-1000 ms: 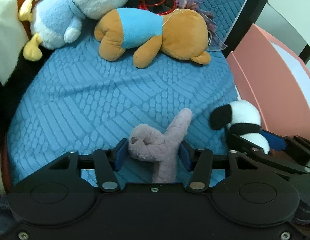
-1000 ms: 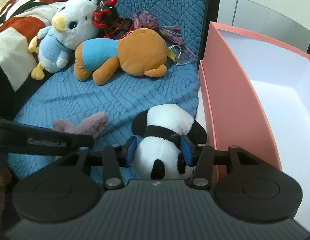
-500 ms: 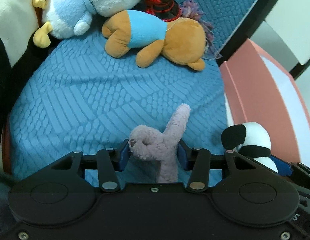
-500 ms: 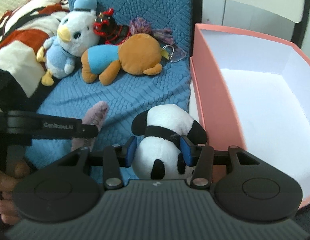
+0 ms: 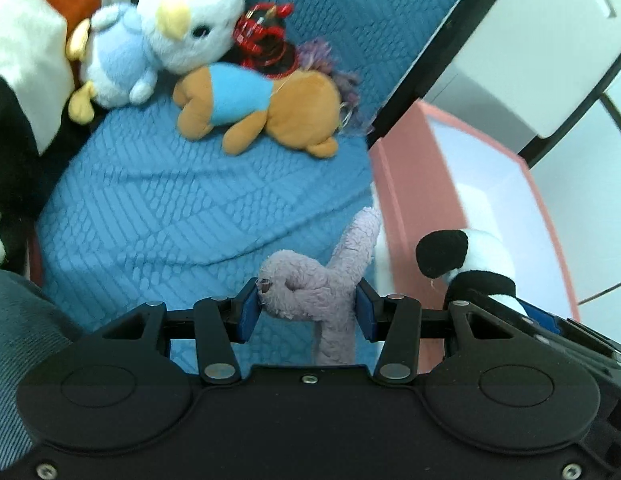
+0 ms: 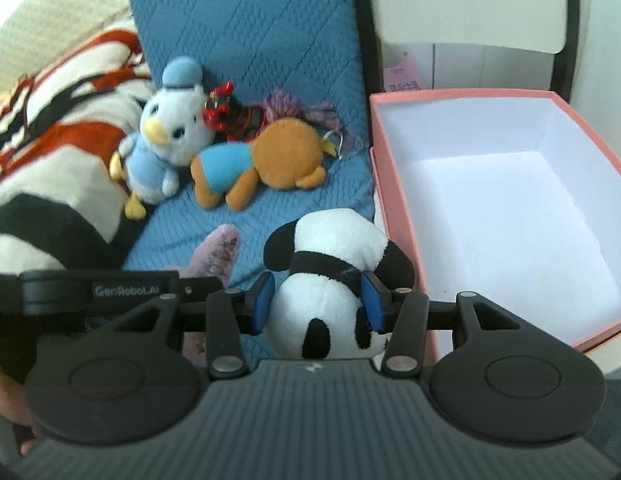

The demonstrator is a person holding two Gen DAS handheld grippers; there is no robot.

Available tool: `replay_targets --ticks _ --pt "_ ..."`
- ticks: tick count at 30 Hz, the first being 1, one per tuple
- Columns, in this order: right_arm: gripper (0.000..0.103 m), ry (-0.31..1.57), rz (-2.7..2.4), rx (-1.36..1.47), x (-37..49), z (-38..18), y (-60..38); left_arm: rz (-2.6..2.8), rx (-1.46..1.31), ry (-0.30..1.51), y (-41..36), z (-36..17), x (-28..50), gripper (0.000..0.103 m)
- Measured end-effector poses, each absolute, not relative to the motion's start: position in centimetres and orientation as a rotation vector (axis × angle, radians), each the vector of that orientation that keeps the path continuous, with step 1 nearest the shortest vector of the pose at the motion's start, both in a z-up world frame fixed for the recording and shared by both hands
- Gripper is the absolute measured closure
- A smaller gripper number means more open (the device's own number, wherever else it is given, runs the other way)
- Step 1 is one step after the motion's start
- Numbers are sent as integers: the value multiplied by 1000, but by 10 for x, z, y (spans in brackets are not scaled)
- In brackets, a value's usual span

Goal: Organize objects
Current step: 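Carry both held plushes over the open pink box with both grippers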

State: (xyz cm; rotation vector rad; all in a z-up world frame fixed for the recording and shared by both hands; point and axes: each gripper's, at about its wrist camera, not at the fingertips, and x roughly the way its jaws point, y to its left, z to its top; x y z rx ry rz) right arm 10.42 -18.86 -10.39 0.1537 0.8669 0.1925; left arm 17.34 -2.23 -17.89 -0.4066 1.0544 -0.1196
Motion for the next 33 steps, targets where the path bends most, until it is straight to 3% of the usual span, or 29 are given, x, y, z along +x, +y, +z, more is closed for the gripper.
replay_targets --ticks 18,33 --pt "53 737 300 139 104 -20 -232 -183 -416 899 -72 -63 172 57" --pt "53 675 256 111 119 -2 -289 -208 -407 845 -133 -37 184 57"
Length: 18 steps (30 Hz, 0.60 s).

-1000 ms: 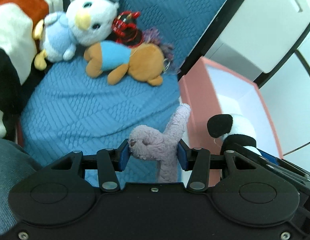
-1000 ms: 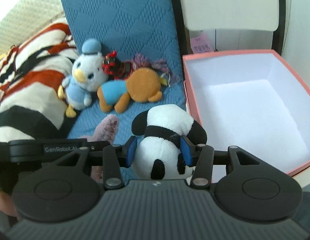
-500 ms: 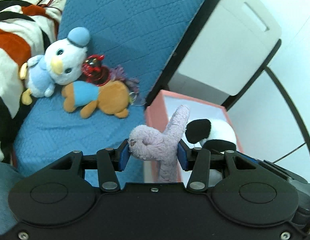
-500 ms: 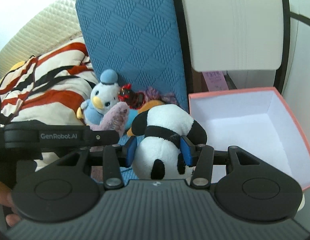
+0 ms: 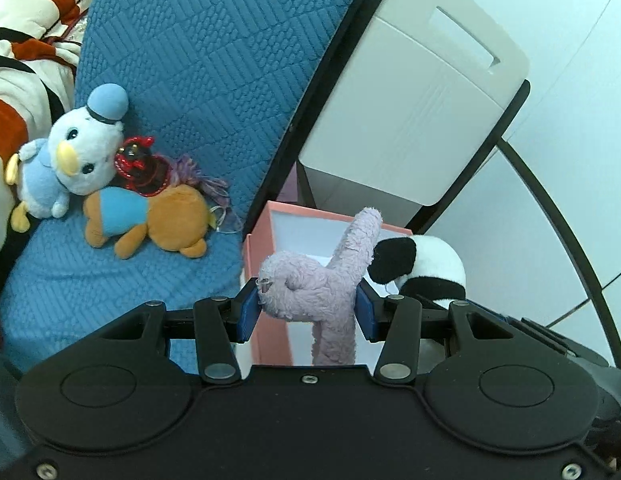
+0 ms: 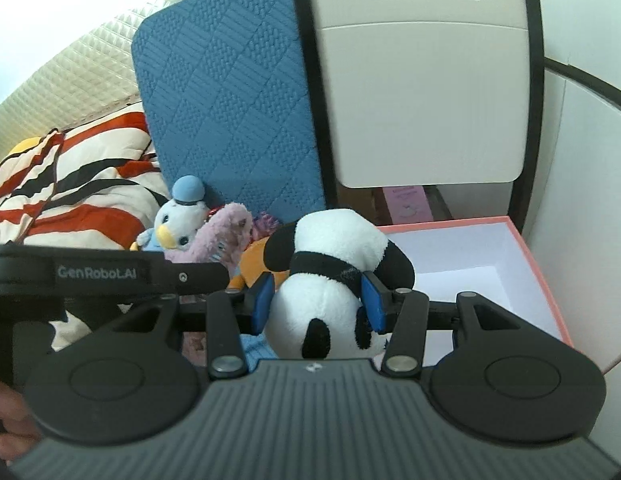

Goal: Organize objects
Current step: 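Carry both held plushes over the open pink box with both grippers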

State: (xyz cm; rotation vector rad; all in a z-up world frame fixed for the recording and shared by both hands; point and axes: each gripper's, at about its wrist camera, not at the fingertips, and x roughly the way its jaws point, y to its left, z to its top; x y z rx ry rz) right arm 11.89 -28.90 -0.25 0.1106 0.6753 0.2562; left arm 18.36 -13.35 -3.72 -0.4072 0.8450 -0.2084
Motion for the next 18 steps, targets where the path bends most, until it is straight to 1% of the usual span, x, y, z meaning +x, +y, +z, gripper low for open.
replay_targets --ticks 10,18 --pt "53 717 205 119 135 -22 -337 -213 -398 876 -176 -58 214 57" --pt "53 795 165 147 151 -60 -374 -212 -365 937 -211 -85 241 57"
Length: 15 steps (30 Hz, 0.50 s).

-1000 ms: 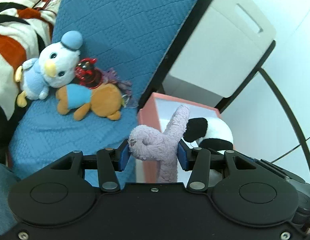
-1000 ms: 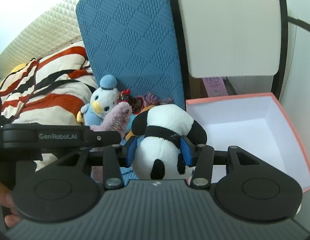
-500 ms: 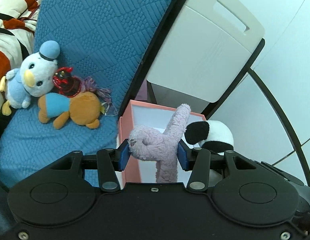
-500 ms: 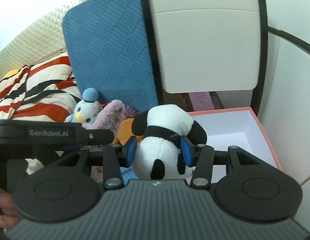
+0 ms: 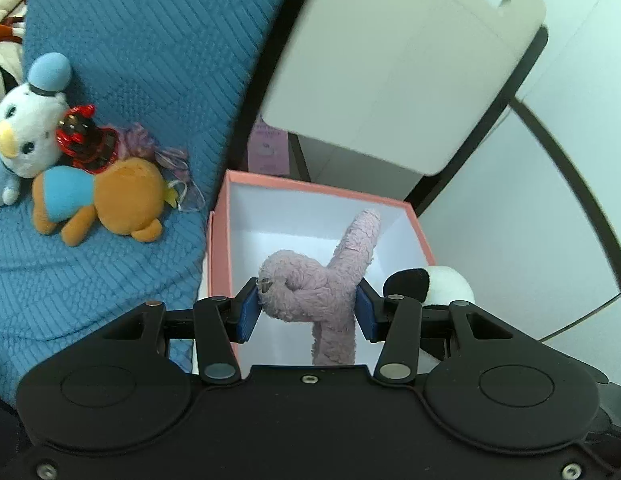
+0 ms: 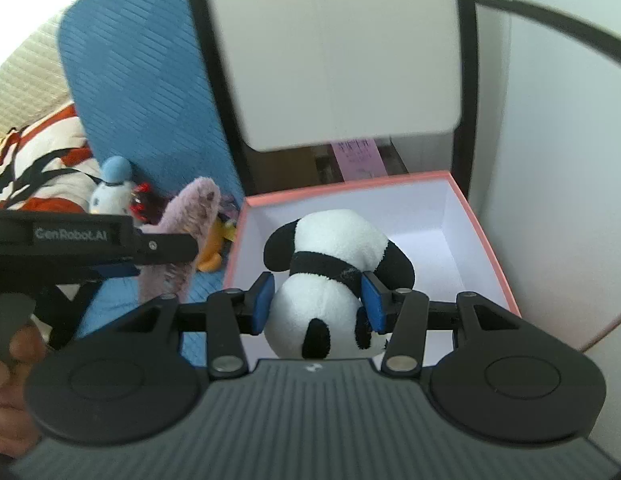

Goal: Organize objects
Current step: 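Carry both held plushes over the open pink box with both grippers, then open the left gripper over the box while the right gripper releases the panda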

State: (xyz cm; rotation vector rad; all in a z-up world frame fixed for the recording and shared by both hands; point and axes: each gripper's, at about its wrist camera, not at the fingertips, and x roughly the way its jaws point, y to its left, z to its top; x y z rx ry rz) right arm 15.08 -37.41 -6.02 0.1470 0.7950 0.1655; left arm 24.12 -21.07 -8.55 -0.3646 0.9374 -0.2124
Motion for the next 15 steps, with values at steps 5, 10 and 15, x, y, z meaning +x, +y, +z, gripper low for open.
replay_targets --ticks 5,10,15 --pt "53 853 153 166 160 -91 -391 -212 -341 993 -229 -108 254 57" --pt "53 921 140 168 168 -123 -402 -212 -343 1073 -242 -137 263 57" --pt "53 965 121 190 171 -143 -412 -205 -330 1109 -250 -152 265 57"
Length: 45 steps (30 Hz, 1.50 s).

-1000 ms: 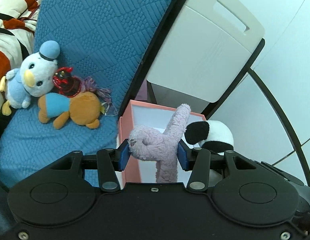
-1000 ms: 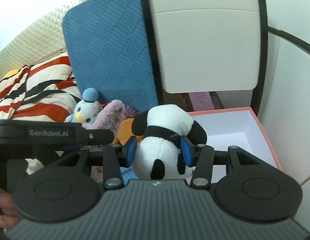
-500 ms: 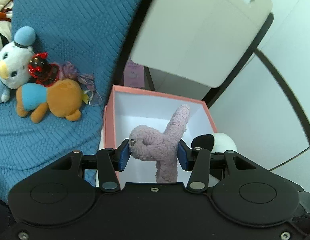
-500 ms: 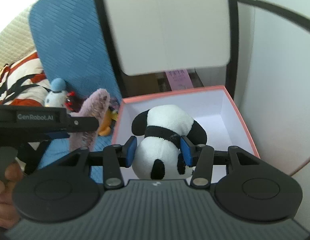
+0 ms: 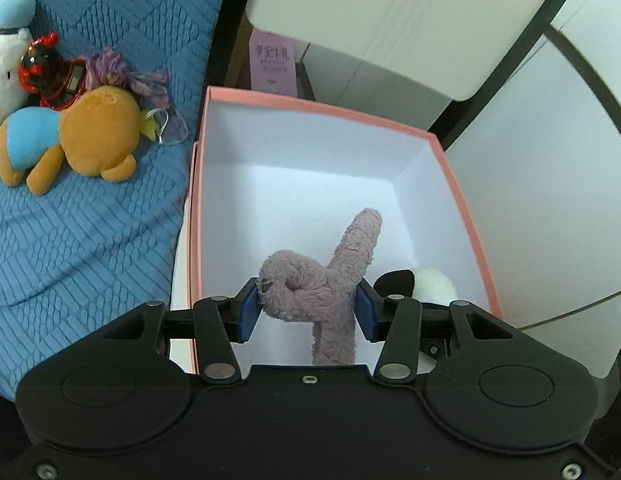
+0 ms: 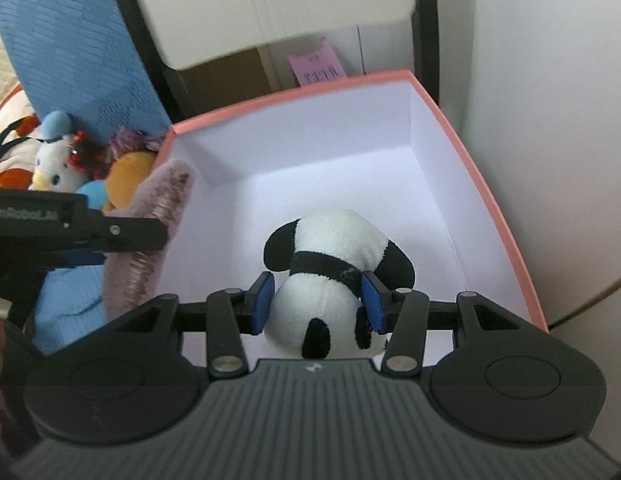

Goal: Organize objects
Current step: 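Open the left gripper over the box while the right gripper releases the panda, then withdraw both open grippers from the box back toward the cushion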

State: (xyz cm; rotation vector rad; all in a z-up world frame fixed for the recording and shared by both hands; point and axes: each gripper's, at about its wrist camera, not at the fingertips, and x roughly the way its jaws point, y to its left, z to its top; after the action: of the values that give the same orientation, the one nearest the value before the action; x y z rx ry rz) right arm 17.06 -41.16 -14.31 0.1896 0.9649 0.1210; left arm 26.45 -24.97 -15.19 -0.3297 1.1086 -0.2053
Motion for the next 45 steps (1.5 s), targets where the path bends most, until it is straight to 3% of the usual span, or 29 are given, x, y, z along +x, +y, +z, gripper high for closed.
replay_targets --ticks 7,9,11,12,32,45 --pt "51 963 122 197 171 -138 -416 -215 -324 1097 -251 -147 264 57" --pt "49 958 129 207 171 -134 -417 -221 -327 1087 -250 -141 262 50" --pt "30 954 130 226 170 -127 -418 -233 -333 1073 -246 -136 260 49" --pt "29 941 132 231 169 -123 -419 -237 -333 1063 -244 -132 258 48" --pt "29 740 223 227 108 -17 -361 -268 -322 825 -180 -21 181 47" --pt "29 694 281 193 63 8 -308 -243 -333 744 -113 10 118 46"
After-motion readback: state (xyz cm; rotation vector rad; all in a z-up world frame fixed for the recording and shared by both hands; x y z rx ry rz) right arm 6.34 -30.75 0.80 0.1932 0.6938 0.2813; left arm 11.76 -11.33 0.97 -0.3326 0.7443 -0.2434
